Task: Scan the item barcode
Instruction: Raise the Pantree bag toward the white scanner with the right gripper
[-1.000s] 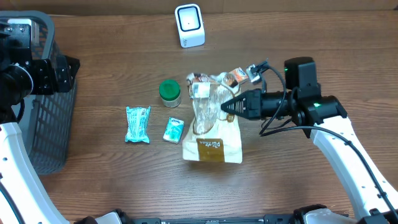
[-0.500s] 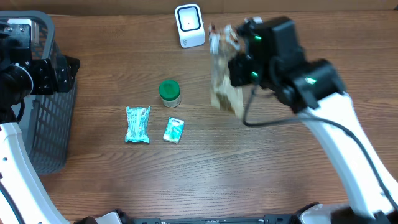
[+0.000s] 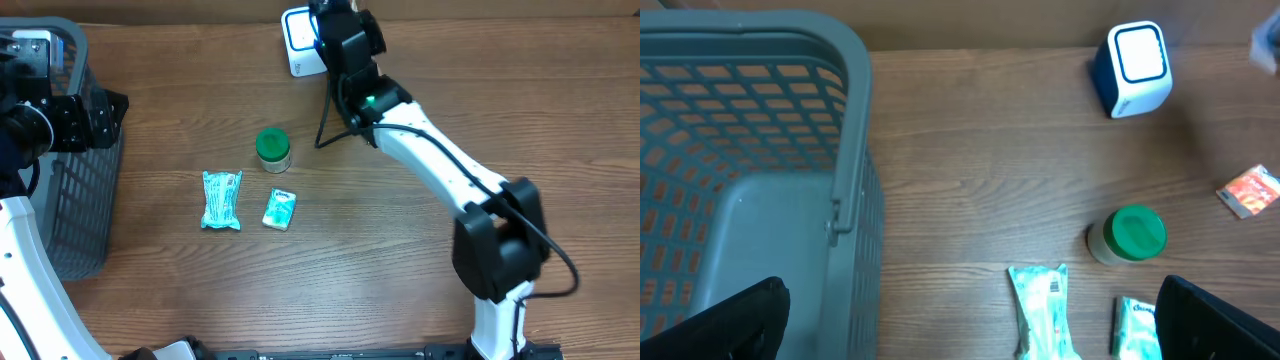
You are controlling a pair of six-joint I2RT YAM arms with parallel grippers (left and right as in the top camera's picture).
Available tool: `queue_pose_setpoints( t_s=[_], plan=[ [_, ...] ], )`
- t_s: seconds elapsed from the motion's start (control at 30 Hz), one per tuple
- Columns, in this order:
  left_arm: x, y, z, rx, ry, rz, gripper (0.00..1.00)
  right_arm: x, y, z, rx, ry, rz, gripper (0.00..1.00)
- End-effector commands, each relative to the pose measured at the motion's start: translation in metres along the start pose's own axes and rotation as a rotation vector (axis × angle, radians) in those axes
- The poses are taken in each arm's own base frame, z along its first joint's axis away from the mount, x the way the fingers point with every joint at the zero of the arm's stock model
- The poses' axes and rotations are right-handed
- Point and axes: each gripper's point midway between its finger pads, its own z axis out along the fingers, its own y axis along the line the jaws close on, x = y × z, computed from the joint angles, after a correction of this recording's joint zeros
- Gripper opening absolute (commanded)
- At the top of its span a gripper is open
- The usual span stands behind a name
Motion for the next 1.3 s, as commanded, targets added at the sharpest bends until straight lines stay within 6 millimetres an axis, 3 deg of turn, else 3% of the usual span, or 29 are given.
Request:
queue_pose_setpoints(
  t_s=[0.0, 0.2, 0.33, 0.53, 0.97, 1.27],
  plan=[
    [0.0, -0.002, 0.002, 0.018, 0.001, 0.017, 1.0, 0.011, 0.0, 0.018, 0.073, 0.006, -0.27, 0.04],
    [0.0, -0.002, 0.002, 0.018, 0.001, 0.017, 0.99, 0.048, 0.026, 0.044, 0.067, 0.036, -0.47, 0.04],
    [0.0, -0.002, 0.002, 0.018, 0.001, 0.017, 1.0, 0.063, 0.037, 0.052, 0.057, 0.051, -0.507, 0.04],
    [0.0, -0.002, 0.002, 0.018, 0.001, 0.017, 1.0, 0.055, 0.037, 0.051, 0.07, 0.025, -0.494, 0.04],
    [0.0, -0.002, 0.002, 0.018, 0.001, 0.017, 1.0, 0.047, 0.065, 0.036, 0.028, 0.007, -0.591, 0.04],
    [0.0, -0.002, 0.002, 0.018, 0.001, 0.017, 1.0, 0.051, 0.061, 0.036, 0.046, 0.029, -0.616, 0.04]
  ],
)
